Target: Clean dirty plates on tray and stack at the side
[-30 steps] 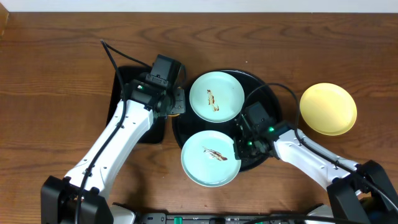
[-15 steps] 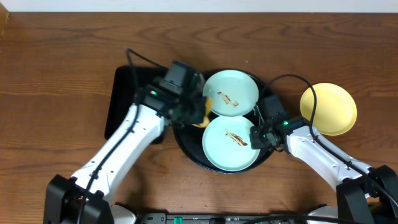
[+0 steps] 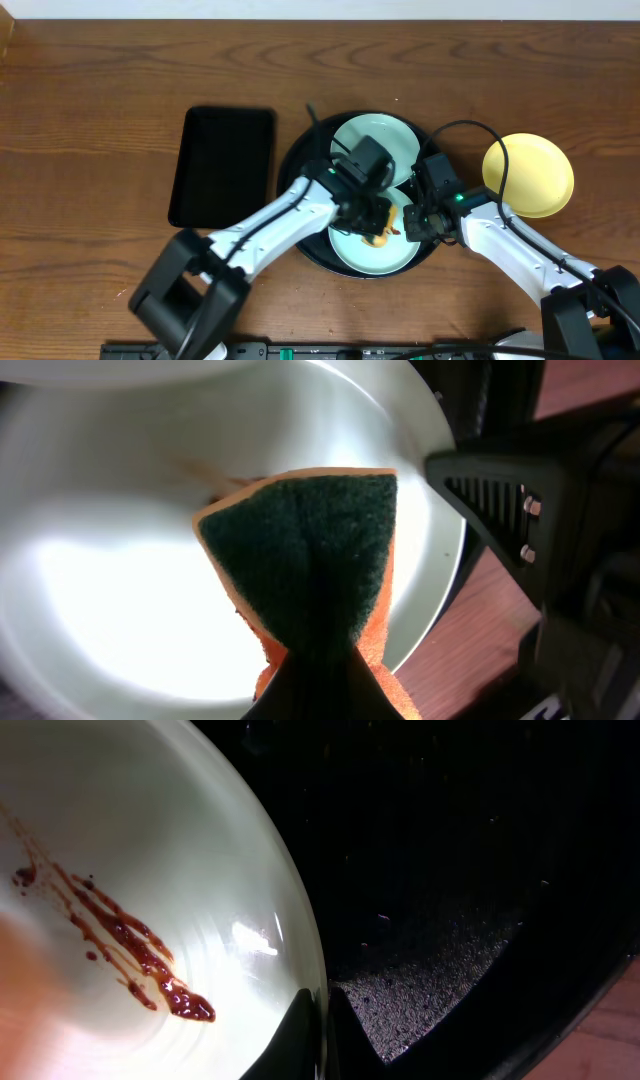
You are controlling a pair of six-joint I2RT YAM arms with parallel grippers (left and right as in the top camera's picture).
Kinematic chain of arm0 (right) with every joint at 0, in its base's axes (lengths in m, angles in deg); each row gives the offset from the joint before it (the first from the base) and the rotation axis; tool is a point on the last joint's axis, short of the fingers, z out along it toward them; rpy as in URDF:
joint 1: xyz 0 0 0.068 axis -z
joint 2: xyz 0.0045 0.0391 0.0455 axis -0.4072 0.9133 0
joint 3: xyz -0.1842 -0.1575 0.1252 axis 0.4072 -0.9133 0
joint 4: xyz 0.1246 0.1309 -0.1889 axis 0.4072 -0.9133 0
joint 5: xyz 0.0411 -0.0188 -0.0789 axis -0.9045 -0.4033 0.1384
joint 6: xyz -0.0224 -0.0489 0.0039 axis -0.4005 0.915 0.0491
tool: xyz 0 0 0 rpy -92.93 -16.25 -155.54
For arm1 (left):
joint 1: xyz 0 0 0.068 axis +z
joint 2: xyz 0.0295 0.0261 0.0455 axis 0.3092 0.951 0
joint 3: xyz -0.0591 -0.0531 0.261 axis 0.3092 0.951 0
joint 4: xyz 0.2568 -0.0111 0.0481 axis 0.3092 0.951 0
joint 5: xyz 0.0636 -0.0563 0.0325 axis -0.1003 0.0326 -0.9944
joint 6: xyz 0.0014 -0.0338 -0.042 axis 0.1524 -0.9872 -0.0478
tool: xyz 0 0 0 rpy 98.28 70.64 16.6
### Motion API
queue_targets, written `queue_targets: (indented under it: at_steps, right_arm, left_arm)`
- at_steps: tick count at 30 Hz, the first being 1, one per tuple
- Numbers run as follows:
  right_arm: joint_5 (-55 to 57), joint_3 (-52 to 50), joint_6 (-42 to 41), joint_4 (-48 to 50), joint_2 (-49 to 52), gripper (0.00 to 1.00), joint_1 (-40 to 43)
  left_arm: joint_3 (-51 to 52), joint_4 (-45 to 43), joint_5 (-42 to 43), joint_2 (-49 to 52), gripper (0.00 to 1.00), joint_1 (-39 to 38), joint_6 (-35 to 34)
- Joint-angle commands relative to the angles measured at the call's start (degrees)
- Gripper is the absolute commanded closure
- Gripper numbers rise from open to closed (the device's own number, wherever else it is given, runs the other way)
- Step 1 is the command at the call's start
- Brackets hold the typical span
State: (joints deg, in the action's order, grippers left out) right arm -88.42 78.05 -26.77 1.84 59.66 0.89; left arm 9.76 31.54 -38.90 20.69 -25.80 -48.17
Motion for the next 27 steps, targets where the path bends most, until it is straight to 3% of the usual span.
queue_targets:
  at_steps: [1, 20, 27]
  right_arm:
    - [2.32, 0.35, 0.24, -0.70, -0.66, 0.99, 0.24]
    - [2.29, 0.35, 0.26, -1.01, -0.66, 0.99, 0.24]
    - [2.27, 0.35, 0.24, -1.33, -0.66, 0.99, 0.22]
  left_arm:
    - [0.33, -1.70, 3.28, 1.88, 0.93, -2.27, -1.64]
    - [0.33, -9.94, 3.17, 8.07, 0.93, -3.52, -5.95]
    - [0.33, -10.58, -1.16, 8.09, 0.93, -3.52, -9.92]
